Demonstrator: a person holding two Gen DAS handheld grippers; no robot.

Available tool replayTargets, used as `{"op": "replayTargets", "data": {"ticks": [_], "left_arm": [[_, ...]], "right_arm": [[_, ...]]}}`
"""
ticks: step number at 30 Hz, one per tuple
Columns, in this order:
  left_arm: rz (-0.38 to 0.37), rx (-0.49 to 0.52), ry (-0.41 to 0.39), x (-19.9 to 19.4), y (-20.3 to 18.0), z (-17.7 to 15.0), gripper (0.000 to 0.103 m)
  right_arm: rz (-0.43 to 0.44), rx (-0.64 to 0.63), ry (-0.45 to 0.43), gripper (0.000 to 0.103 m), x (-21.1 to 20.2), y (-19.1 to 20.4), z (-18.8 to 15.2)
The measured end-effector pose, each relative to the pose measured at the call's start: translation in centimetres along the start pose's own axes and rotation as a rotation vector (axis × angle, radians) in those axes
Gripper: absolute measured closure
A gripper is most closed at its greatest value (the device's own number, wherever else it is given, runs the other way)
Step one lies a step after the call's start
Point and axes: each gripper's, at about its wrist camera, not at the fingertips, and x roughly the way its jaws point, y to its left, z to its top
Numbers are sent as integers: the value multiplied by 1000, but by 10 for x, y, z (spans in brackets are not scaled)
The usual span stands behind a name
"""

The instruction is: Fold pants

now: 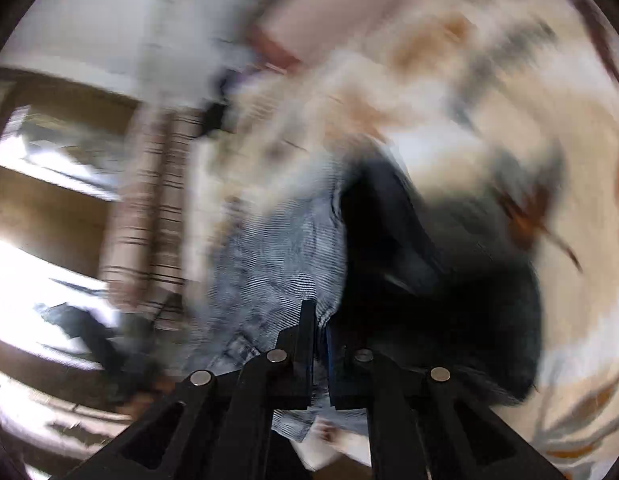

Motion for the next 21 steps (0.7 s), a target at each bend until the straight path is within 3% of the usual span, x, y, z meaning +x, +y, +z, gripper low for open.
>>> {"op": "replayTargets", "data": {"ticks": [2, 4, 5, 6, 8, 11, 12, 14, 16, 17, 18, 19, 20, 21], "left_arm": [[-1, 49, 17, 10, -19, 3, 17], [-5, 72, 24, 16, -30, 4, 17], [-6, 75, 27, 17, -32, 4, 17], [-8, 77, 30, 19, -34, 4, 17], [-9, 71, 29, 21, -37, 6, 17], [-16, 82, 32, 25, -43, 10, 17], [-20, 85, 27, 25, -44, 12, 17], [-28, 90, 8, 21, -48, 18, 17], [-27, 98, -2, 20, -49, 21, 17], [-24, 101, -4, 20, -49, 23, 17], [-24, 105, -1, 21, -49, 23, 17], [-25, 110, 6, 24, -48, 24, 17], [-26, 116, 13, 27, -48, 24, 17], [-27, 124, 21, 30, -48, 24, 17]], "right_arm": [[57, 88, -89, 95, -9, -22, -13], [95, 125, -190, 86, -26, -28, -28], [115, 147, -224, 63, -34, -31, -37], [138, 180, -245, 28, -39, -33, -45], [197, 245, -300, 6, -47, -34, -68], [313, 311, -198, 6, -24, -26, -83], [318, 322, -188, 6, -19, -22, -84], [226, 281, -209, 6, -8, -14, -81], [216, 233, -151, 9, 8, -6, -75], [214, 191, -120, 28, 10, -2, -71], [185, 144, -97, 58, 15, 6, -70], [146, 97, -77, 75, 18, 15, -70], [87, 25, -57, 99, 18, 27, -68], [43, -38, -53, 100, 15, 39, -63]]}}
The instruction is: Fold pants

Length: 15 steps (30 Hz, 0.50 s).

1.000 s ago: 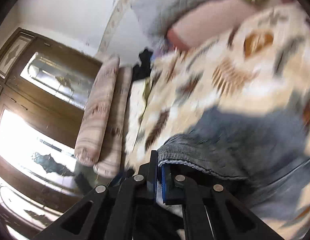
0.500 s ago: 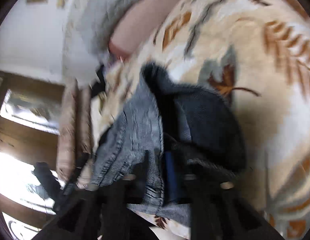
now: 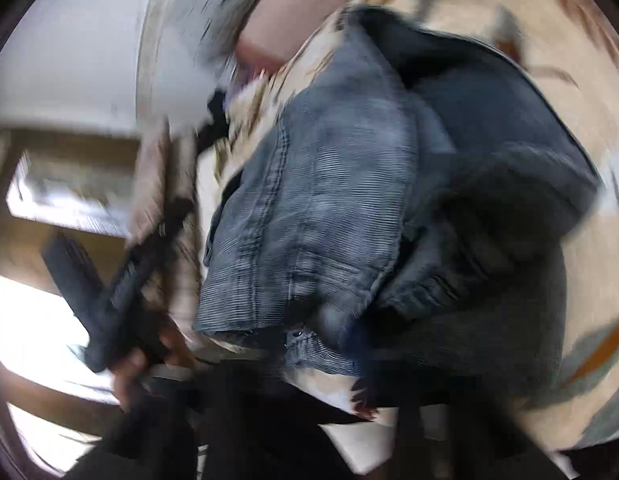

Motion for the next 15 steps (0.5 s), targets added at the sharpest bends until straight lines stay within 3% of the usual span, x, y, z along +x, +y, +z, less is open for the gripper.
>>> {"op": "replayTargets", "data": {"ticks": [4, 7, 10, 13, 15], "left_arm": [[1, 21, 25, 13, 4, 0, 17], [-12, -15, 38, 19, 11, 2, 17], [-31, -33, 45, 23, 13, 2, 17], [-33, -26, 63, 31, 11, 1, 17], [-32, -13, 75, 36, 8, 0, 17]], "right_arm": [[-169, -256, -56, 100, -31, 57, 38], [-290, -453, -158, 100, -70, 109, 80], [-418, -674, -225, 100, -77, 157, 97], [-501, -672, -262, 100, -75, 136, 97], [-477, -629, -243, 100, -73, 116, 95]]}}
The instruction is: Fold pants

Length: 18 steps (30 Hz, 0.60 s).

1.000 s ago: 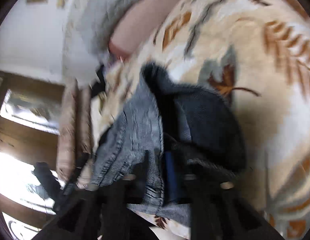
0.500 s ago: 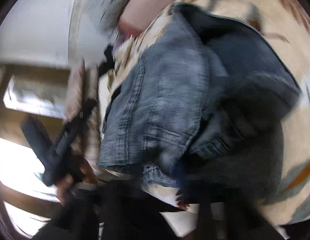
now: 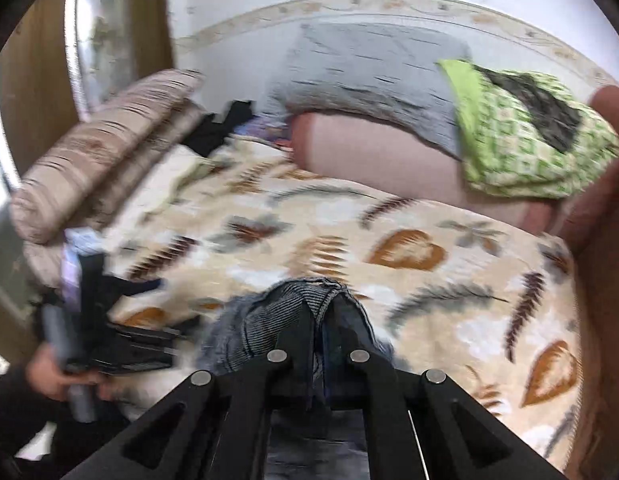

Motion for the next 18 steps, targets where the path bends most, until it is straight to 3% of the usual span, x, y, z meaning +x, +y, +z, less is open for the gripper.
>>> {"op": "replayTargets", "data": {"ticks": [2, 4, 6, 7, 8, 9, 11, 13, 14, 16, 18], "left_arm": [[3, 10, -3, 2, -3, 1, 17], [-1, 7, -11, 0, -5, 3, 17], [2, 10, -20, -2, -8, 3, 17], [12, 21, -24, -3, -10, 3, 17], [14, 28, -28, -4, -11, 3, 17], [12, 30, -27, -3, -12, 3, 17], [10, 32, -18, -1, -14, 3, 17], [11, 41, -15, 1, -16, 3, 17], [12, 46, -14, 1, -18, 3, 17], [19, 51, -16, -1, -21, 4, 17], [23, 68, -20, -6, -25, 2, 17]], "right_arm": [[74, -2, 20, 99, 1, 1, -14], [92, 6, 21, 99, 2, -1, -25], [102, 121, 42, 95, 12, -18, -36], [98, 179, 64, 87, 14, -28, -45], [120, 304, 77, 71, 16, -45, -59], [150, 385, 72, 44, 13, -57, -71], [201, 589, 37, 12, 4, -79, -107], [256, 772, 22, 11, -2, -87, -157], [258, 767, 40, 11, 0, -82, -166], [246, 618, 103, 11, 2, -52, -176], [232, 457, 130, 18, 8, -21, -169]]}}
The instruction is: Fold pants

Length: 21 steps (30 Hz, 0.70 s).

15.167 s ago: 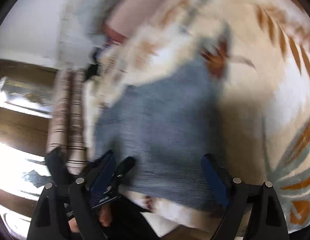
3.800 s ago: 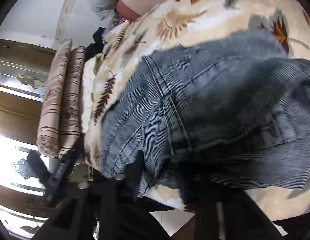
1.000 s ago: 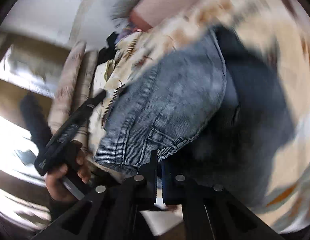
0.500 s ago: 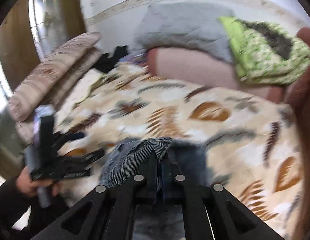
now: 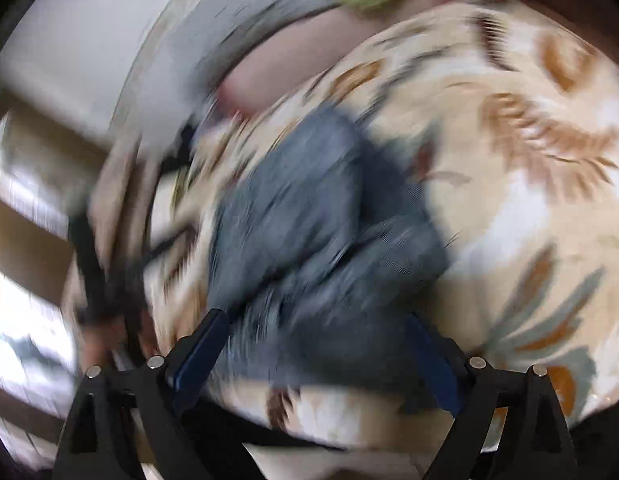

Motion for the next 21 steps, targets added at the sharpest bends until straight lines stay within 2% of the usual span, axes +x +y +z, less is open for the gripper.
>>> {"op": "replayTargets", "data": {"ticks": [2, 6, 7, 9, 10, 12, 13, 14, 16, 17, 19, 21], "left_arm": [[45, 49, -16, -14, -11, -8, 17], [70, 95, -49, -49, -40, -28, 17], [41, 50, -46, -59, -45, -35, 17], [-67, -48, -28, -72, -46, -44, 17], [-91, -90, -21, -77, -51, -50, 17], [9, 41, -11, -73, -74, -59, 17], [121, 164, -33, -66, -89, -64, 17], [193, 231, -42, -60, -95, -67, 17], [273, 298, -27, -45, -95, -67, 19], [296, 316, -8, -40, -93, -65, 21], [289, 407, 47, -31, -97, -65, 37], [250, 427, 58, -38, -99, -66, 39]], "right_arm": [[-57, -60, 1, 20, 11, 11, 2], [-75, 107, -44, 20, 12, -20, 13], [-69, 126, -49, 20, 8, -26, 15], [-50, 113, -36, 20, 3, -30, 14], [-59, 103, -35, 20, 0, -31, 14], [-74, 108, -45, 20, -3, -37, 13], [-74, 129, -54, 20, -3, -44, 14], [-68, 153, -65, 20, -6, -49, 15], [-55, 167, -83, 20, -17, -54, 15], [-58, 157, -80, 20, -19, -54, 14], [-43, 157, -66, 20, -20, -56, 12], [-10, 186, -54, 20, -19, -62, 12]]}}
